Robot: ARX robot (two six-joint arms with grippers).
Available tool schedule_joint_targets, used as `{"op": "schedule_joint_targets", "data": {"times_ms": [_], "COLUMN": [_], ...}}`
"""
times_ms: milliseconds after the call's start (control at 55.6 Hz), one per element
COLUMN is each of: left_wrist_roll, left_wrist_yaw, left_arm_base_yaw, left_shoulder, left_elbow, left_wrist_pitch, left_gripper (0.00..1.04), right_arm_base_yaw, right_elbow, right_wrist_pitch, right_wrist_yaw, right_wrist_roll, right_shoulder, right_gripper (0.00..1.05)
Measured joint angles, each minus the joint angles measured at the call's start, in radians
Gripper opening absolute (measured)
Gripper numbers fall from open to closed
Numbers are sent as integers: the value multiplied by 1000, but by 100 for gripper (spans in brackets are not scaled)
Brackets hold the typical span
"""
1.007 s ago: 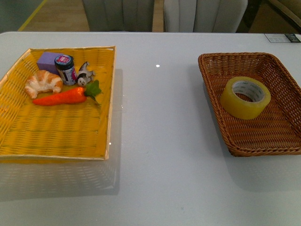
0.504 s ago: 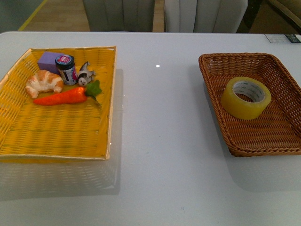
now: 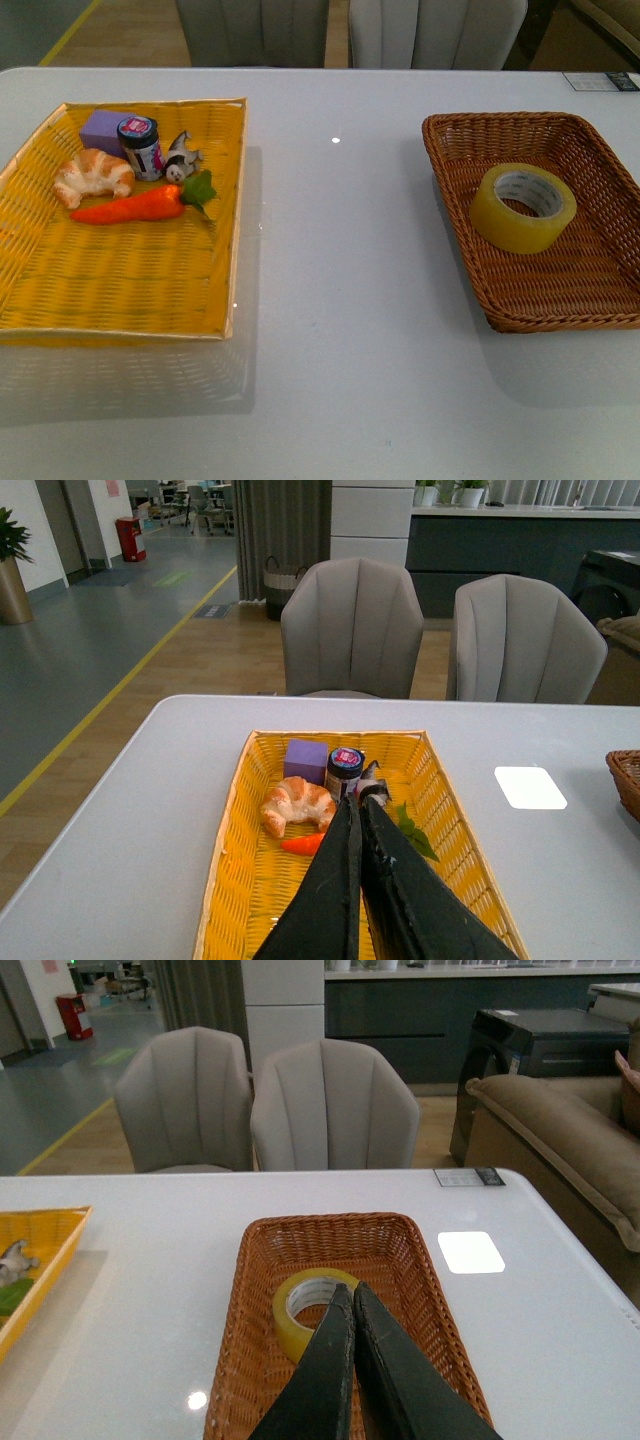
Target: Move tape to another basket
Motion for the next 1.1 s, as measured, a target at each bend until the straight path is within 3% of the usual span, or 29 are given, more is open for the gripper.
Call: {"op": "schedule_joint_targets", "data": {"times_ms": [342,450,738,828,1097], "left_wrist_roll": [0,0,0,0,0], "left_wrist_yaw": [0,0,0,0,0], "left_arm_base_yaw": [0,0,0,0,0], "left_shoulder": [0,0,0,0,0], "left_elbow": [0,0,0,0,0], "left_wrist_pitch": [0,0,0,0,0], "left_gripper": [2,2,2,2,54], "right_arm_base_yaw": [0,1,2,2,2], "right_elbow": [0,0,0,0,0], "right_wrist_pitch": [-92,-251,-260,-260,-260], "right_wrist_yaw": [0,3,3,3,3], "right_wrist_roll": [0,0,0,-2,-2], "right_shoulder": [-92,-228,-255,-256,-256], "right_gripper": [2,2,2,17,68]}}
